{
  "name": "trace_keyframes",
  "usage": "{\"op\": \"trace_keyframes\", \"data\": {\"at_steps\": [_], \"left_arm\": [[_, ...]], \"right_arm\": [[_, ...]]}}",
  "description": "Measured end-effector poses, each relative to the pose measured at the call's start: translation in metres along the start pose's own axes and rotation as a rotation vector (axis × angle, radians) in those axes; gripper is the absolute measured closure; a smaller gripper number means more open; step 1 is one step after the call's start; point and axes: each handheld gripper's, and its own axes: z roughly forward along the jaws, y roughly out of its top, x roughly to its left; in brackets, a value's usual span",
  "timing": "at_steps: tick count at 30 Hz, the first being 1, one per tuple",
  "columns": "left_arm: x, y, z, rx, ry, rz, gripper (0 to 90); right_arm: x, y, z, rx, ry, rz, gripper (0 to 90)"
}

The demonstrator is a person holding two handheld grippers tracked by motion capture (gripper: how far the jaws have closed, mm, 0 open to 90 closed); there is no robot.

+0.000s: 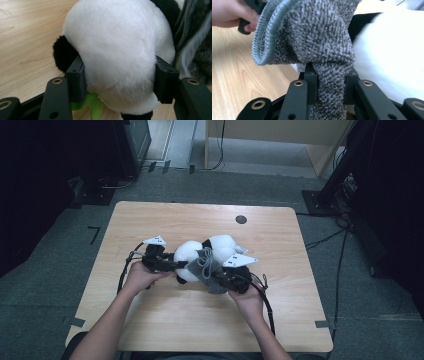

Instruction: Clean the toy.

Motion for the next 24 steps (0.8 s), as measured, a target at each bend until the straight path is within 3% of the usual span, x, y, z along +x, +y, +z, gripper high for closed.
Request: {"op": "trace_keyframes", "data": {"at_steps": [6, 11, 16, 24], "left_arm": [[0.000, 0.001, 0.000, 0.005, 0.000, -0.005, 39.2], [0.000, 0.002, 0.000, 0.007, 0.000, -0.009, 39.2], [-0.001, 0.002, 0.000, 0.007, 0.002, -0.007, 39.0], [-0.001, 0.002, 0.001, 0.008, -0.001, -0.011, 39.0]], "right_arm": [[-0.019, 0.000, -0.018, -0.023, -0.012, 0.065, 72.6], [-0.032, -0.002, -0.029, -0.020, -0.036, 0.086, 72.2], [-0.046, -0.007, -0.034, -0.010, -0.014, 0.149, 70.6], [-0.065, -0.016, -0.039, 0.025, -0.057, 0.230, 73.9]]}}
